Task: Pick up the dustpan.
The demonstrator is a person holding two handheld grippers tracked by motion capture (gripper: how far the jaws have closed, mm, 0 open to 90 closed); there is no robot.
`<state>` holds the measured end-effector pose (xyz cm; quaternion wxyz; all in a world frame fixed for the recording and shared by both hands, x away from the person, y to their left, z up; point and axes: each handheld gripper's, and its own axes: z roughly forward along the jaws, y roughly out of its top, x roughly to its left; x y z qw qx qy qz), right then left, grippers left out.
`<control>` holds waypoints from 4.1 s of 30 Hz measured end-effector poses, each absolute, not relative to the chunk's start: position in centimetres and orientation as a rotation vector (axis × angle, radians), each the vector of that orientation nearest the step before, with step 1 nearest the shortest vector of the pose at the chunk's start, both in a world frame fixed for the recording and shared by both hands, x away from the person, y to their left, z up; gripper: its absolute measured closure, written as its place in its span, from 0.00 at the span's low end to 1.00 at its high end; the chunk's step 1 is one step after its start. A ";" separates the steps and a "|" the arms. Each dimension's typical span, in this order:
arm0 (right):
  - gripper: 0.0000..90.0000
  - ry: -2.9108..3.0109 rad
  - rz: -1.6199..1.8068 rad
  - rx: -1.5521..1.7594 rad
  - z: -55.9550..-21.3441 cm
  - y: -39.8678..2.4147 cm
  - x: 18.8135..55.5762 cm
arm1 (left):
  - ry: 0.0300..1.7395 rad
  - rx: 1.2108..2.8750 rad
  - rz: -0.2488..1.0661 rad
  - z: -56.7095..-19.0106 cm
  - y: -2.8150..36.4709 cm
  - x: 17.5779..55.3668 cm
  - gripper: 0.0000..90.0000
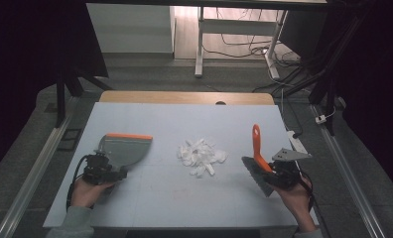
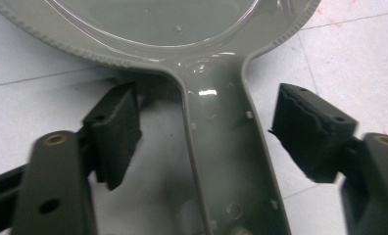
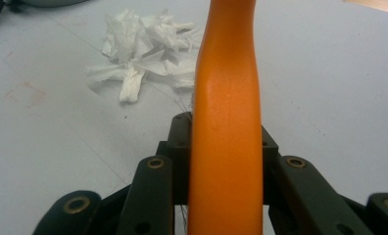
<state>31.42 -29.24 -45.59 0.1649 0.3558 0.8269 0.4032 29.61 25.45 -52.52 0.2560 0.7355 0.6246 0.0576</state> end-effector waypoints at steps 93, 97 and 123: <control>0.78 2.264 1.187 1.047 -44.5 -28.7 31.8 | 1.211 1.885 0.255 -49.0 27.1 27.8 0.68; 0.78 2.265 1.194 1.038 -44.4 -28.5 31.7 | 1.171 1.897 0.250 -48.6 26.7 27.5 0.68; 0.78 2.264 1.203 1.025 -44.2 -28.0 31.8 | 0.966 2.009 0.178 -48.0 24.6 26.7 0.68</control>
